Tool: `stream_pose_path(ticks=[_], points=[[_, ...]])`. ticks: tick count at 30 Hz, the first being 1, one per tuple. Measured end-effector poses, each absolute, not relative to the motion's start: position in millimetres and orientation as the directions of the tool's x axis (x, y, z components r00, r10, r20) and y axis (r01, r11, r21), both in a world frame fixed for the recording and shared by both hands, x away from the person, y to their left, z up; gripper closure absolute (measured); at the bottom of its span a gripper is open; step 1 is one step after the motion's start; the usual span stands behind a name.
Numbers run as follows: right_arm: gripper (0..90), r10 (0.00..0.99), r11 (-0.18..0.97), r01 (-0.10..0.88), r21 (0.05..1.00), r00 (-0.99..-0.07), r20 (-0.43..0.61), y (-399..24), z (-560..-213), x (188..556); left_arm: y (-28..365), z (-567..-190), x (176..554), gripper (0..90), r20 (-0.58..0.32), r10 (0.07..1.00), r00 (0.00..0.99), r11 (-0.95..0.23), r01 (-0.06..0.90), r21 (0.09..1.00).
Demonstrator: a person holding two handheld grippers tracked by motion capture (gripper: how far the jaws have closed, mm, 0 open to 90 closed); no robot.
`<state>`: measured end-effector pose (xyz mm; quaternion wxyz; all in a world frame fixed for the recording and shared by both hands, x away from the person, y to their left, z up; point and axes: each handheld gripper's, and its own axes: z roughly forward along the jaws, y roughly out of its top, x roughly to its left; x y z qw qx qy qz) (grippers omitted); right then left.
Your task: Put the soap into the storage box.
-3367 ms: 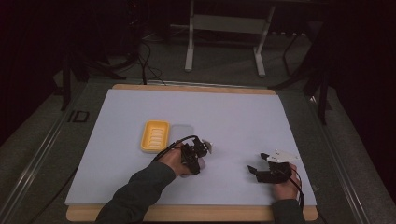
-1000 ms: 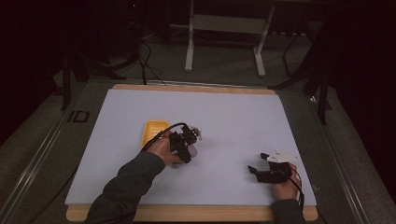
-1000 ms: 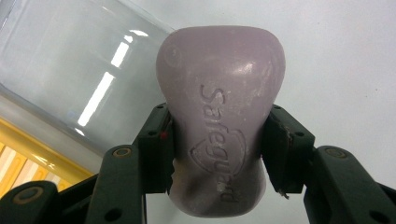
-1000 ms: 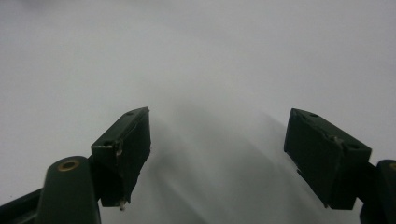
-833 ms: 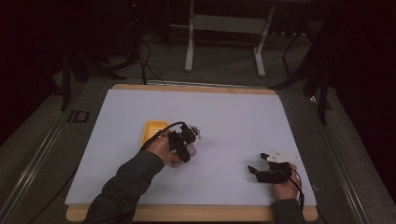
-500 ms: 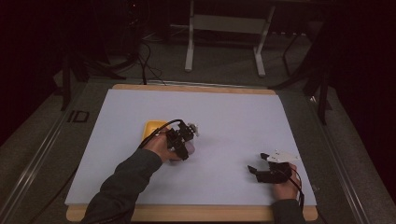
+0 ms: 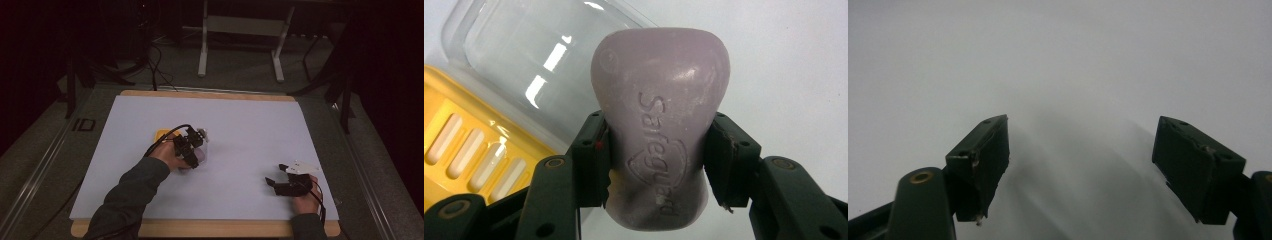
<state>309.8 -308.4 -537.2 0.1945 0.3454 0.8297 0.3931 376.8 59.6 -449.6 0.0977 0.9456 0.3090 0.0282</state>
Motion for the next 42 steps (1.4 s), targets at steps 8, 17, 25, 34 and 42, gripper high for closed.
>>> stream_pose_path(ticks=[8,17,25,34,42], points=[[22.5,0.726,0.452,0.420,0.787,-0.686,-0.051,-308.3,-537.2,309.7,66.5,-447.2,381.0,50.0,-0.015,0.603,0.798,-0.778,0.593,0.207],[22.5,0.726,0.453,0.420,0.786,-0.686,-0.052,-308.3,-537.2,309.7,73.1,-446.8,384.9,50.0,-0.016,0.621,0.784,-0.764,0.610,0.211],[22.5,0.726,0.453,0.420,0.787,-0.686,-0.052,-308.3,-537.2,309.7,77.9,-449.0,388.2,50.0,-0.024,0.635,0.772,-0.752,0.625,0.209],[22.4,0.725,0.454,0.418,0.787,-0.687,-0.053,-308.3,-537.3,309.8,85.6,-447.6,393.3,50.0,-0.030,0.660,0.751,-0.730,0.649,0.214],[22.5,0.726,0.453,0.420,0.786,-0.686,-0.052,-308.2,-537.3,309.7,90.8,-445.5,397.1,50.0,-0.033,0.674,0.738,-0.717,0.664,0.213]])
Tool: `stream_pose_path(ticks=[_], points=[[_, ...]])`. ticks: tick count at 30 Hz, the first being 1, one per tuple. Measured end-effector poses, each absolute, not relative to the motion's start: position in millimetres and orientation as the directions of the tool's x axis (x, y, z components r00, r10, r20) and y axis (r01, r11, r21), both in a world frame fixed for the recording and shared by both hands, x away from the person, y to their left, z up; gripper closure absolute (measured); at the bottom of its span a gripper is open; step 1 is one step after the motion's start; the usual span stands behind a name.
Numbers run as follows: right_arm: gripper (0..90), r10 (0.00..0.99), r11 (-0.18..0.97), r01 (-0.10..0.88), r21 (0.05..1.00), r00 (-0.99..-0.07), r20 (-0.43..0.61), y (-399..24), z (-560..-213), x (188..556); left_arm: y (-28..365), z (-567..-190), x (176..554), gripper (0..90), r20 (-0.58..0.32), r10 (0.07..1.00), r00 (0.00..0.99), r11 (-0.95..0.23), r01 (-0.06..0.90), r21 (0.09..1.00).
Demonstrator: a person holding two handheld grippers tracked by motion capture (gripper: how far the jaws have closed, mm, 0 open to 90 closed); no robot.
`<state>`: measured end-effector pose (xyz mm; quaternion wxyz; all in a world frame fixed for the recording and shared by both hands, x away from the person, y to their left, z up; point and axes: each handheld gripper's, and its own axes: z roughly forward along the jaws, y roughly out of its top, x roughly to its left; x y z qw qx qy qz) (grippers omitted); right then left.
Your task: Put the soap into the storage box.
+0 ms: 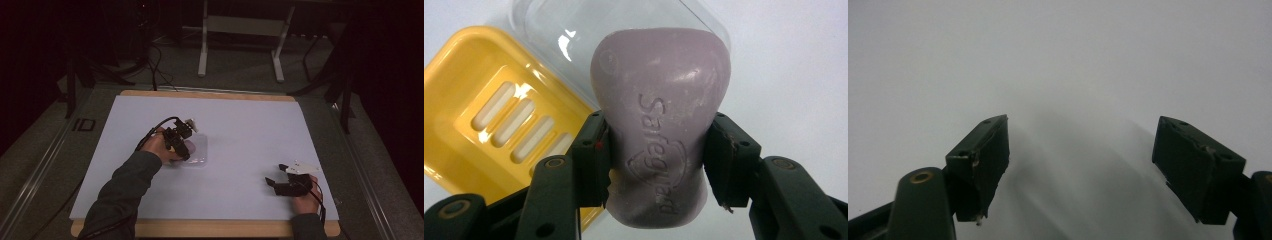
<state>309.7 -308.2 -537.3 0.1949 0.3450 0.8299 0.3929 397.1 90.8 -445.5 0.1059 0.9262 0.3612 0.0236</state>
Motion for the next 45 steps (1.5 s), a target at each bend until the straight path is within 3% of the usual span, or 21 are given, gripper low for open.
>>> stream_pose_path(ticks=[45], points=[[22.4,0.726,0.454,0.419,0.787,-0.686,-0.054,-308.2,-537.3,309.7,122.5,-445.6,420.1,50.0,-0.061,0.764,0.643,-0.616,0.754,0.228]])
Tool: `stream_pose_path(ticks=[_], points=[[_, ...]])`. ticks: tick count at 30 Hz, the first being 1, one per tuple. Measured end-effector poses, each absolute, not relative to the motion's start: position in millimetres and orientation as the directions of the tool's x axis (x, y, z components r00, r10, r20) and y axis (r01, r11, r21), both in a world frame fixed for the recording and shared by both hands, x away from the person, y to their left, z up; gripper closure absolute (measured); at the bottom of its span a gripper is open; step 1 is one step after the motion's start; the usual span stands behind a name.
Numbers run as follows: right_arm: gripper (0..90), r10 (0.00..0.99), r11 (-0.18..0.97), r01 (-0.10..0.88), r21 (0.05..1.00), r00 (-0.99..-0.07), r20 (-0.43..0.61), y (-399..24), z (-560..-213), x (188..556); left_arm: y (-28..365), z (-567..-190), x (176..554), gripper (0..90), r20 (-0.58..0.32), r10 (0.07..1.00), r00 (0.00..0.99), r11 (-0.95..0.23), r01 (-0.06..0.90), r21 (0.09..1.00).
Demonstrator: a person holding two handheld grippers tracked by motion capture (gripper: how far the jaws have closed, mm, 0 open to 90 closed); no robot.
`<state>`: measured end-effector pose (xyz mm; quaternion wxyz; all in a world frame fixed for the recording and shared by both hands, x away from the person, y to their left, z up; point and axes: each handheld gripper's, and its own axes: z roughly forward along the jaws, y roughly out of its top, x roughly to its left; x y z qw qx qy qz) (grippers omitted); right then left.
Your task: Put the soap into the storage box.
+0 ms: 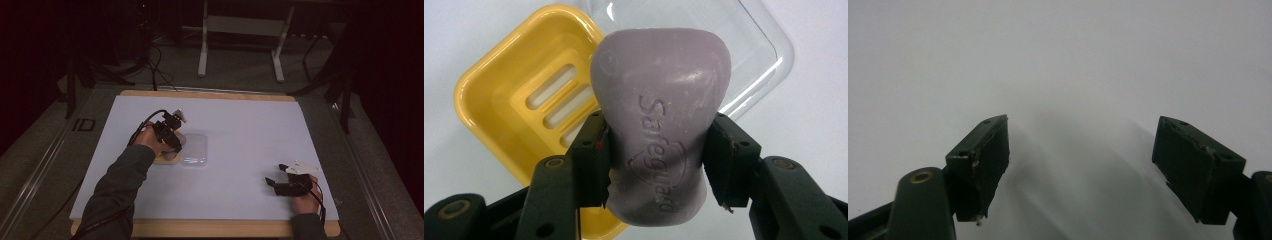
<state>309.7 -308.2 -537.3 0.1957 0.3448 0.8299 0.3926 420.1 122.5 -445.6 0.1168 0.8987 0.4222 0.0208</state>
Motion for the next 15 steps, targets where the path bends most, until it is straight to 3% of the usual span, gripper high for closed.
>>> stream_pose_path(ticks=[15], points=[[22.5,0.726,0.453,0.418,0.788,-0.686,-0.053,-308.4,-537.2,309.8,125.2,-442.4,425.9,50.0,-0.060,0.778,0.626,-0.598,0.765,0.237]])
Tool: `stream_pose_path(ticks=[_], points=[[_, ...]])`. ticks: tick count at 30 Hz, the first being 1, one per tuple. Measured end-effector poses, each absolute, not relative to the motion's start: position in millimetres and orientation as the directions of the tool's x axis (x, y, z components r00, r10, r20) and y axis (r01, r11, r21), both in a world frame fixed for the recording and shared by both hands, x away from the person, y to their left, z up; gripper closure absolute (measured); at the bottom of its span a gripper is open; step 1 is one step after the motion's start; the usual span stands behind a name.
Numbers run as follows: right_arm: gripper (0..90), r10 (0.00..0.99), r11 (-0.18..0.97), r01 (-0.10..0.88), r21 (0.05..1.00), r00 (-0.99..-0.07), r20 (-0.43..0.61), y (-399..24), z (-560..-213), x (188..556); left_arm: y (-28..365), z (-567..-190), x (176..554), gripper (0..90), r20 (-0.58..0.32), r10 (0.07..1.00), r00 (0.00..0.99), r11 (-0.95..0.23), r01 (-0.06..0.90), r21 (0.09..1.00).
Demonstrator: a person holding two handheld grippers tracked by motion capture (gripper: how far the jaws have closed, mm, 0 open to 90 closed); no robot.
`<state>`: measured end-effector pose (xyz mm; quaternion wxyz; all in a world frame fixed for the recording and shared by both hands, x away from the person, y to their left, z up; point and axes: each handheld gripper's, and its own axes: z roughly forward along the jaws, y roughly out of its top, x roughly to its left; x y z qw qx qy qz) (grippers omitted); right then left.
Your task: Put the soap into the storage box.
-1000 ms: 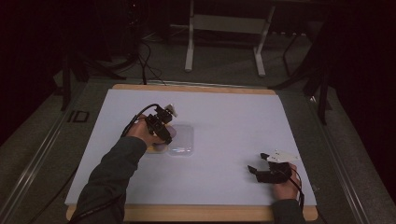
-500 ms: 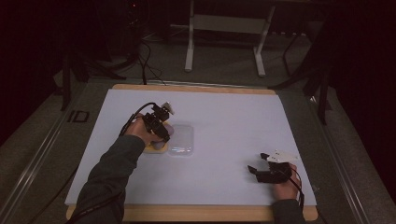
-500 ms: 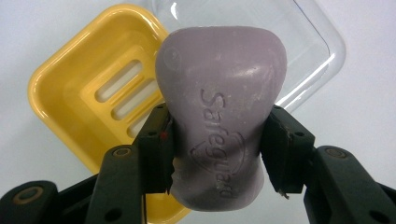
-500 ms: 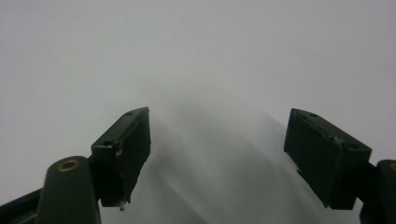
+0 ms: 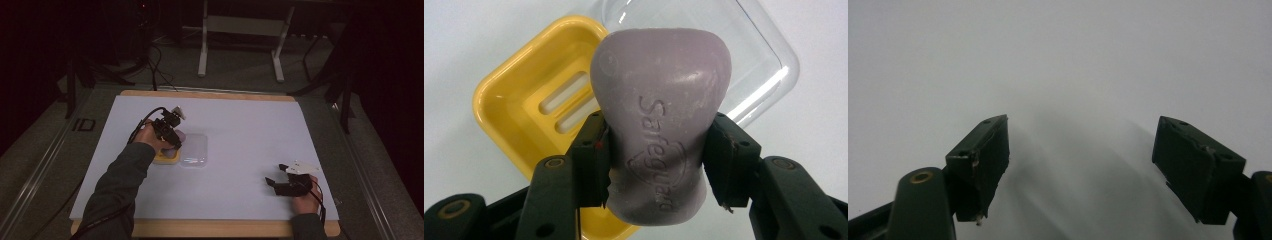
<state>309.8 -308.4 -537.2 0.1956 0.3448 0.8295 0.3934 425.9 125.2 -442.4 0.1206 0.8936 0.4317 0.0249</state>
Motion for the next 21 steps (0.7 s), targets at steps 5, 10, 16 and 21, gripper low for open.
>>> stream_pose_path(ticks=[5,10,16,21], points=[[22.5,0.725,0.453,0.418,0.788,-0.687,-0.053,-308.5,-537.2,309.8,126.8,-443.0,428.3,50.0,-0.060,0.790,0.610,-0.582,0.777,0.239],[22.5,0.725,0.453,0.417,0.788,-0.686,-0.054,-308.4,-537.2,309.7,128.3,-445.2,432.3,50.0,-0.063,0.805,0.590,-0.563,0.793,0.231],[22.4,0.725,0.454,0.416,0.788,-0.686,-0.056,-308.3,-537.3,309.7,130.6,-447.2,436.5,50.0,-0.069,0.817,0.573,-0.546,0.806,0.228],[22.4,0.725,0.454,0.416,0.788,-0.686,-0.055,-308.3,-537.2,309.7,133.9,-448.8,438.8,50.0,-0.072,0.826,0.560,-0.534,0.816,0.220]])
